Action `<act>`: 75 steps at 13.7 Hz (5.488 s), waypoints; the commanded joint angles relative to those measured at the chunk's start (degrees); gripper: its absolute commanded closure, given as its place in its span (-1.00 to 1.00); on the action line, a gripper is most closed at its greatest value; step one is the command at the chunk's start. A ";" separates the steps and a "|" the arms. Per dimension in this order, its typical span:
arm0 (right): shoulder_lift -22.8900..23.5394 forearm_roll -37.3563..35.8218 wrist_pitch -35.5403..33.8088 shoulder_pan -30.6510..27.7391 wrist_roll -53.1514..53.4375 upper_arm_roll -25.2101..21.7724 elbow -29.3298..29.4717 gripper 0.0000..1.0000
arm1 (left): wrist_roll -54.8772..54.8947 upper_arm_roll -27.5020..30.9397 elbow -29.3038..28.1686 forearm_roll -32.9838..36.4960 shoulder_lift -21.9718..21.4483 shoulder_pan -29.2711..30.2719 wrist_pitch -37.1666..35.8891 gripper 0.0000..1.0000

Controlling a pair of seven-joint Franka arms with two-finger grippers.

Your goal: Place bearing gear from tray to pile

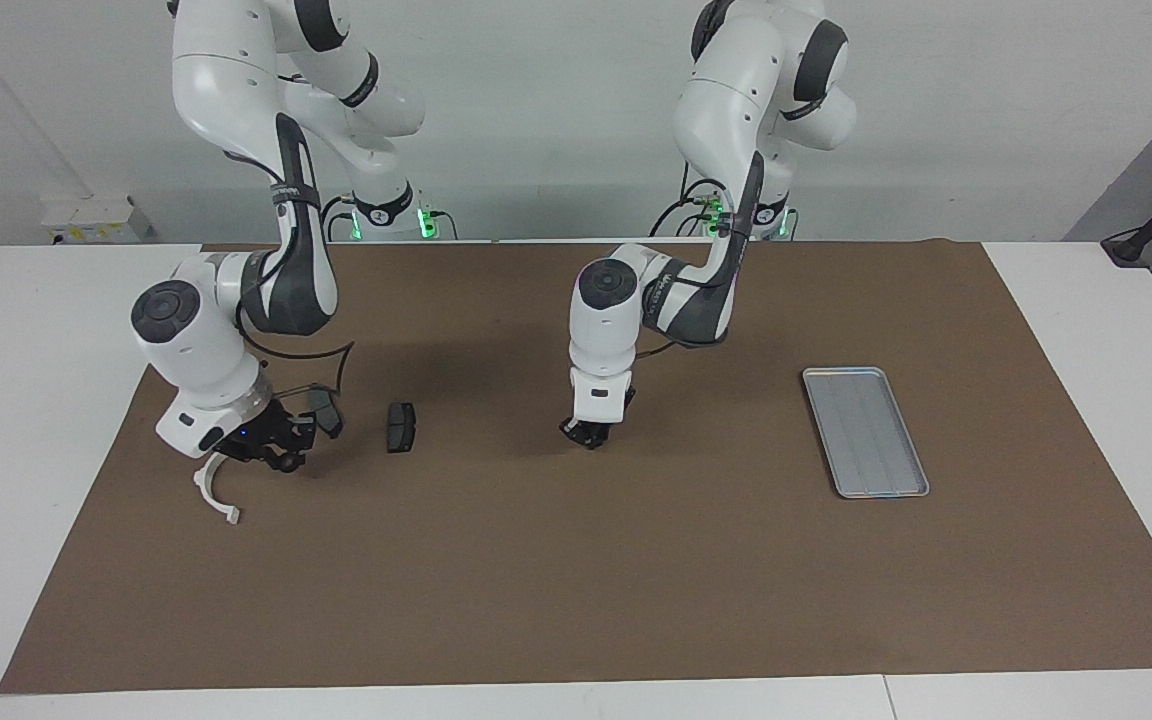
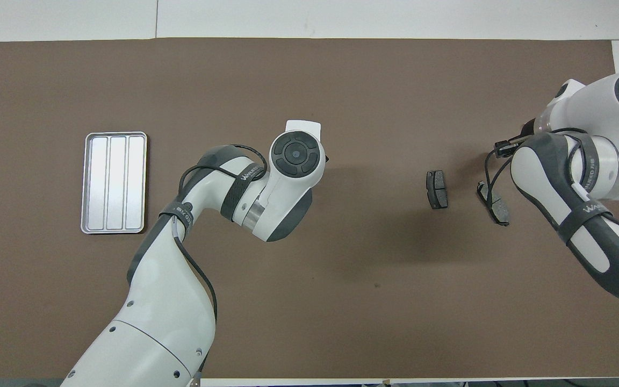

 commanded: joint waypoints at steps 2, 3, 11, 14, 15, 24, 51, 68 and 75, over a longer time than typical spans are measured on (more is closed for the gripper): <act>0.93 -0.02 2.87 -0.68 -0.42 0.44 -0.98 1.00 | -1.79 0.92 0.58 1.23 0.27 -0.72 -1.81 -0.49; 1.28 -0.11 3.74 -0.86 -0.68 0.35 -0.98 1.00 | -1.70 1.53 1.19 1.23 0.27 -0.72 -3.91 -0.99; 1.63 -0.11 4.02 -0.77 -0.42 0.35 -0.98 0.78 | 11.17 3.03 2.60 3.25 -16.06 9.90 -18.14 -1.00; 1.72 -0.11 4.02 -0.77 -0.42 0.35 -0.81 0.58 | 24.18 3.11 2.69 2.81 -22.65 15.78 -25.96 -1.00; 1.72 -0.11 4.02 -0.77 -0.42 0.26 -0.98 0.58 | 28.92 2.94 2.60 2.38 -24.59 18.59 -27.90 -1.00; 2.60 -0.11 4.54 -0.68 -0.25 0.26 -0.98 0.58 | 54.62 -3.71 5.40 -0.35 -31.99 38.71 -42.68 -1.00; 0.56 -3.89 -23.41 30.15 45.52 0.44 22.91 -1.00 | 59.91 -6.91 -3.99 -2.37 -36.82 40.41 -38.56 -1.00; 16.23 -2.92 -5.75 37.11 51.70 0.61 24.52 -1.00 | 59.91 -6.91 -3.81 -2.37 -37.00 40.59 -39.26 -1.00; 15.52 -1.96 -7.23 38.16 51.17 1.23 23.19 -1.00 | 59.91 -6.99 -3.81 -2.37 -37.00 40.50 -39.26 -1.00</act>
